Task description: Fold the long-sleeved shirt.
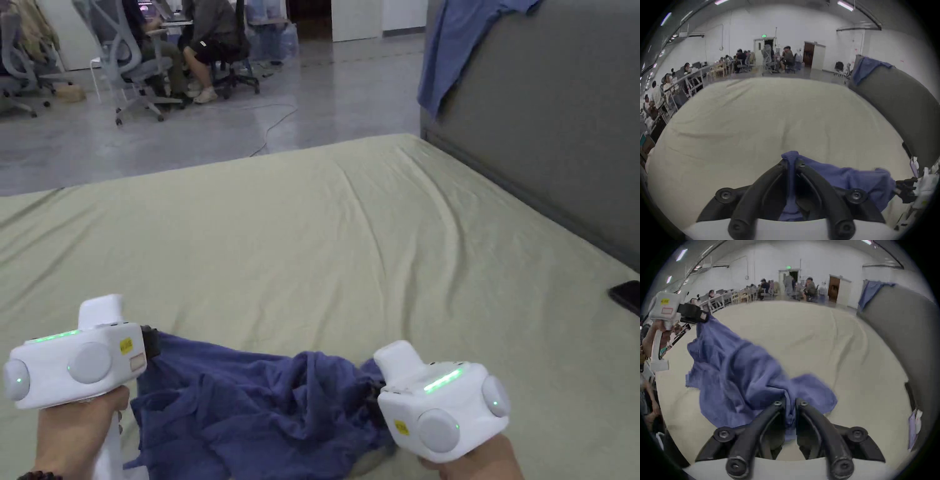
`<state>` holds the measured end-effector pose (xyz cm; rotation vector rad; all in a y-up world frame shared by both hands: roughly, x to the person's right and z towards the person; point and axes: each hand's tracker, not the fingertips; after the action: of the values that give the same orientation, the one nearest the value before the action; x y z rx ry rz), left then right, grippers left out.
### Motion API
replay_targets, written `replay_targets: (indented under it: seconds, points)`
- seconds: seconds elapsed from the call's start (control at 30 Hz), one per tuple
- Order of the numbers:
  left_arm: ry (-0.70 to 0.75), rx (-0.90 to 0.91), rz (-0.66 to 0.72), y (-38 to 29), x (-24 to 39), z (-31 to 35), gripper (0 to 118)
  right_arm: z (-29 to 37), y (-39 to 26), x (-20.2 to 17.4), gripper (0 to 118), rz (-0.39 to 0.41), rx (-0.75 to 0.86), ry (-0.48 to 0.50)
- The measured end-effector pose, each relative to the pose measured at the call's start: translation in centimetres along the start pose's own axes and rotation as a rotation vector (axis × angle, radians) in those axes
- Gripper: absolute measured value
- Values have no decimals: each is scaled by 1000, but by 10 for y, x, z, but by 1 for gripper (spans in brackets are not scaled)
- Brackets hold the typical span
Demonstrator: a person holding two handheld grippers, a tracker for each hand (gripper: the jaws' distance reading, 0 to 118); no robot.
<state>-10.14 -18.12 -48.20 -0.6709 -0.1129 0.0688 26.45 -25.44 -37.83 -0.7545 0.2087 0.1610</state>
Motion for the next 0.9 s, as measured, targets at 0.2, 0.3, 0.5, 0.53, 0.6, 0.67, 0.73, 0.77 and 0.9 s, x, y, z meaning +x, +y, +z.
replay_targets:
  seconds: [0.2, 0.3, 0.5, 0.53, 0.6, 0.67, 0.73, 0.77, 0.9]
  points:
    - [17, 243, 60, 76, -25, 85, 4, 90, 112, 48, 7, -5, 228, -16]
    - [20, 305, 42, 126, -28, 127, 4, 123, 188, 64, 7, 77, 318, -116]
    - [128, 467, 15, 221, -23, 185, 4, 185, 321, 81, 7, 74, 469, -133]
    - [132, 492, 27, 233, -22, 193, 4, 191, 338, 82, 7, 72, 477, -145]
    - [130, 533, 38, 255, -18, 211, 4, 206, 370, 82, 7, 70, 516, -180]
    - [121, 551, 35, 270, -13, 223, 4, 216, 391, 81, 7, 57, 534, -197]
    - [130, 566, 23, 276, -9, 228, 4, 219, 401, 81, 7, 45, 529, -191]
    - [133, 560, 8, 277, -8, 228, 4, 219, 402, 80, 7, 40, 529, -186]
    - [115, 543, -3, 256, -13, 214, 4, 195, 380, 81, 7, 18, 500, -188]
